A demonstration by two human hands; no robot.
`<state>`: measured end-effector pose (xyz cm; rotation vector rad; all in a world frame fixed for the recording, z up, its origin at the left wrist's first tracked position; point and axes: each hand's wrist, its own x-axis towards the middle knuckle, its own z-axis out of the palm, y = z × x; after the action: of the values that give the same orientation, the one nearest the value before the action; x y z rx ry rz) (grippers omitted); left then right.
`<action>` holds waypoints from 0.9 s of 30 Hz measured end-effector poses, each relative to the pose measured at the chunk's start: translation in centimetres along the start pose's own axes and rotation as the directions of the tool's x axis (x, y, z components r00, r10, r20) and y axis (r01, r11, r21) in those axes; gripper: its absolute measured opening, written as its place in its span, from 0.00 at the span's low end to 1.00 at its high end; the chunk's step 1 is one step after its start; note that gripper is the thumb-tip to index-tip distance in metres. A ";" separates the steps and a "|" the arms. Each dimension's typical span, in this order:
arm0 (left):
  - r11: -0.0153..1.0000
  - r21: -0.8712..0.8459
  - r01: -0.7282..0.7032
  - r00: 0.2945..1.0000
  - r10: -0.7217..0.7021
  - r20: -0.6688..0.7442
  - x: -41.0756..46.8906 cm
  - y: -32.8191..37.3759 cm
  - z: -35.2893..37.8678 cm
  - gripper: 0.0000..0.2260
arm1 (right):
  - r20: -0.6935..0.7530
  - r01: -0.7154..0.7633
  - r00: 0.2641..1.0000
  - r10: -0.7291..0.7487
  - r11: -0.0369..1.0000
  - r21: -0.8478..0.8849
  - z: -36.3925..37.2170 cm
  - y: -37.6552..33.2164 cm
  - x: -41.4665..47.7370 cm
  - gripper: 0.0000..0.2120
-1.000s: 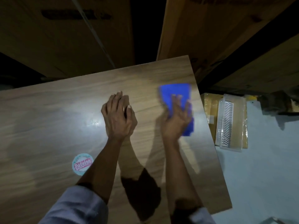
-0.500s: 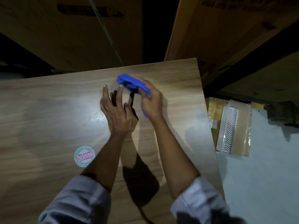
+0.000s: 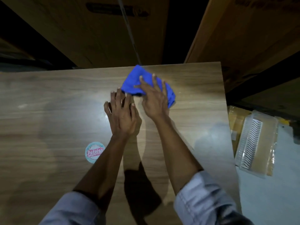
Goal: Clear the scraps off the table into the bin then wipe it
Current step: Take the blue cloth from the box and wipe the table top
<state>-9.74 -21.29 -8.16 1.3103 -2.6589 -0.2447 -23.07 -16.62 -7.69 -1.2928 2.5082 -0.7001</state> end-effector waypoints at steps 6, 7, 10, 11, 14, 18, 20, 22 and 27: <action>0.996 -0.061 -0.064 0.994 0.058 -0.088 -5.3 -1.3 -1.7 0.21 | -0.346 -0.254 0.816 0.464 0.824 0.506 -5.7 2.9 -5.3 0.17; 0.995 -0.070 -0.065 0.995 0.059 -0.081 -5.9 -1.5 -1.6 0.21 | -0.410 -0.295 0.776 0.479 0.851 0.435 -5.8 4.5 -5.4 0.18; 0.994 -0.098 -0.054 0.998 0.051 -0.031 -7.2 -1.7 -0.5 0.22 | -0.318 -0.359 0.861 0.396 0.918 0.170 -3.1 5.5 -5.6 0.24; 0.992 -0.109 -0.065 0.998 0.064 -0.018 -7.5 -1.9 -0.3 0.24 | -0.302 -0.284 0.908 0.291 0.956 0.065 -1.9 4.7 -5.9 0.27; 0.975 -0.198 -0.096 0.995 0.091 -0.033 -8.0 -2.6 -0.1 0.27 | -0.248 0.004 0.969 -0.016 0.999 -0.049 1.0 1.0 -8.3 0.34; 0.932 -0.328 -0.154 0.988 0.148 -0.042 -10.2 -3.9 -1.7 0.26 | -0.135 0.123 0.985 -0.106 0.984 0.131 2.7 -3.3 -15.8 0.23; 0.921 -0.361 -0.145 0.989 0.139 -0.044 -11.1 -4.9 -2.6 0.26 | -0.084 0.114 0.992 -0.093 0.946 0.303 0.9 -3.3 -17.7 0.19; 0.930 -0.343 -0.129 0.992 0.125 -0.034 -11.7 -5.4 -2.7 0.24 | -0.191 0.037 0.981 0.027 0.947 0.321 -1.9 -2.4 -18.2 0.22; 0.955 -0.277 -0.105 0.993 0.116 0.023 -13.1 -5.6 -1.3 0.23 | -0.289 -0.338 0.895 0.341 0.939 0.061 -2.4 0.9 -15.4 0.28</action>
<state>2.73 -14.29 -9.12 1.0770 -2.6011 -0.6061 -15.70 -2.95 -6.27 -0.7531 2.8598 -0.8698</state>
